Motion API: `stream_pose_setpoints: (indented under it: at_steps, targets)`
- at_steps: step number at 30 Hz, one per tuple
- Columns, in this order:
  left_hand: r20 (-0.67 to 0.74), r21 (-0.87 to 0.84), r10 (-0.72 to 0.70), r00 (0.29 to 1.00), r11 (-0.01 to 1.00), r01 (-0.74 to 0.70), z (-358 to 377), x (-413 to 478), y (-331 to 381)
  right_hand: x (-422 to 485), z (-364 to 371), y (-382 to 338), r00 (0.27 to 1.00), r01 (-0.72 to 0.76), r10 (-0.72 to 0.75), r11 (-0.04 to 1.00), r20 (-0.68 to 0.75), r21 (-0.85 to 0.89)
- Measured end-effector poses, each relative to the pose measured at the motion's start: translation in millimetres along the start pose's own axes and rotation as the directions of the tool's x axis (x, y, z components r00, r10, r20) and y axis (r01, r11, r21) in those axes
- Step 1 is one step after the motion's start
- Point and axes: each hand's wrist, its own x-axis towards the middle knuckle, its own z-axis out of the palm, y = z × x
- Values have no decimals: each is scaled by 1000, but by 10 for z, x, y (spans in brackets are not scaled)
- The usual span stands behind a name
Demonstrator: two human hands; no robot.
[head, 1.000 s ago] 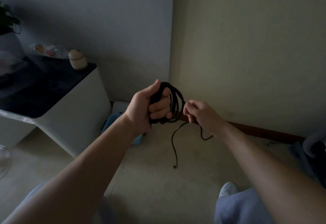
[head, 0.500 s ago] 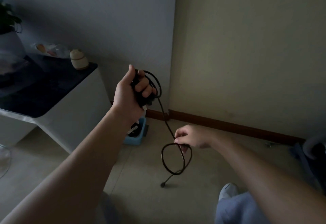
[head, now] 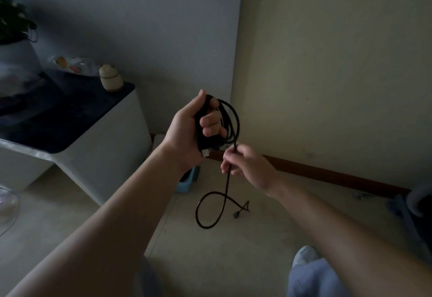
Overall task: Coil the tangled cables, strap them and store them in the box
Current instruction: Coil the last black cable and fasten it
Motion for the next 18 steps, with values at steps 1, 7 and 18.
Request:
stream_pose_setpoints:
  at_steps: [1, 7, 18]
  targets:
    - [-10, 9, 0, 1000, 1000, 0, -3, 0, -6, 2, -15, -27, 999, 32, -28, 994, -35, 104]
    - [-154, 70, 111, 982, 992, -101, -20, 26, -25, 15, -21, -53, 992, 51, -48, 998, -120, 22]
    - [-189, 653, 416, 890, 730, -203, -201, 197, -207, -141, 121, -233, 991, 94, -78, 985, 111, -143]
